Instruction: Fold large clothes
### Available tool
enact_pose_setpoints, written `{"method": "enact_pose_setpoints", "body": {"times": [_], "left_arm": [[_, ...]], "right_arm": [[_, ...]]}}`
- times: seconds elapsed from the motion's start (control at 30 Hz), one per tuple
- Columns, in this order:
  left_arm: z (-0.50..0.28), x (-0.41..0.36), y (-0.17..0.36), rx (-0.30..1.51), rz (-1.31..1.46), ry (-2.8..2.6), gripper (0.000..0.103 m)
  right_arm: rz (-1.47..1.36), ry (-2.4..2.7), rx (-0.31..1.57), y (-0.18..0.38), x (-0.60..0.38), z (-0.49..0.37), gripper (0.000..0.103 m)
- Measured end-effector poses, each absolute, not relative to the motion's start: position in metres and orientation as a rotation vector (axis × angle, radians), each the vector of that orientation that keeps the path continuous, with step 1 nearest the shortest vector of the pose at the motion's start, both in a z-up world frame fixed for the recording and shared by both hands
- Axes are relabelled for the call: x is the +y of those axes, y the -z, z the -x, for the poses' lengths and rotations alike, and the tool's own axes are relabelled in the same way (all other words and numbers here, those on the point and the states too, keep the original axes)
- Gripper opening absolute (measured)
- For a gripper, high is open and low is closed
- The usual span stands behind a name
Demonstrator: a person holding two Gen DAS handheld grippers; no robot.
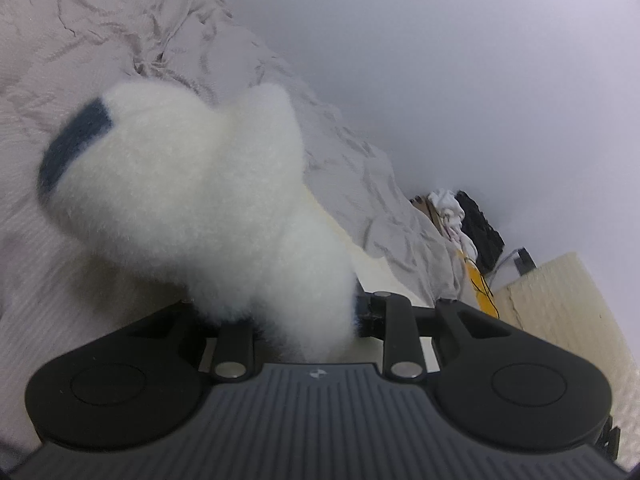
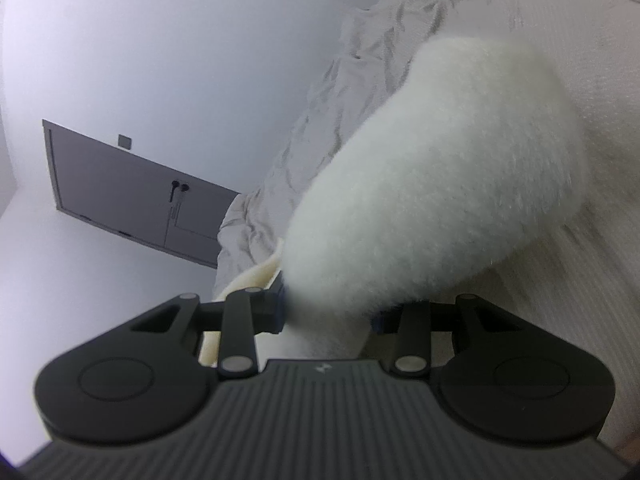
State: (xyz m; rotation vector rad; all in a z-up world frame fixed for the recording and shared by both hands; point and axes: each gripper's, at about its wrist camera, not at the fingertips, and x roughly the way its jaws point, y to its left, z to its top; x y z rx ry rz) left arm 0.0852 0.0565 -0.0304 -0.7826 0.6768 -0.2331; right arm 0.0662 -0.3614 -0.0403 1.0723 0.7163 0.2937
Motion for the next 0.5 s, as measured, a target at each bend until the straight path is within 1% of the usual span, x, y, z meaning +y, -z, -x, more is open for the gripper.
{"method": "enact_pose_setpoints", "body": {"times": [0.23,0.4,0.5], "left_arm": [[-0.030,0.055,0.025,0.705,0.757,0.251,0.032],[-0.028,0.055,0.026,0.710,0.756,0.261,0.032],[-0.038,0.057,0.021,0.707,0.765,0.266,0.033]], "right_arm": [[-1.049,-0.310,0.753,0.031,-0.362,-0.024,0.042],[-1.062,-0.306,0.769,0.038,-0.368,-0.024,0.043],[-1.062,-0.306,0.765,0.033,-0.368,-0.031,0.044]]}}
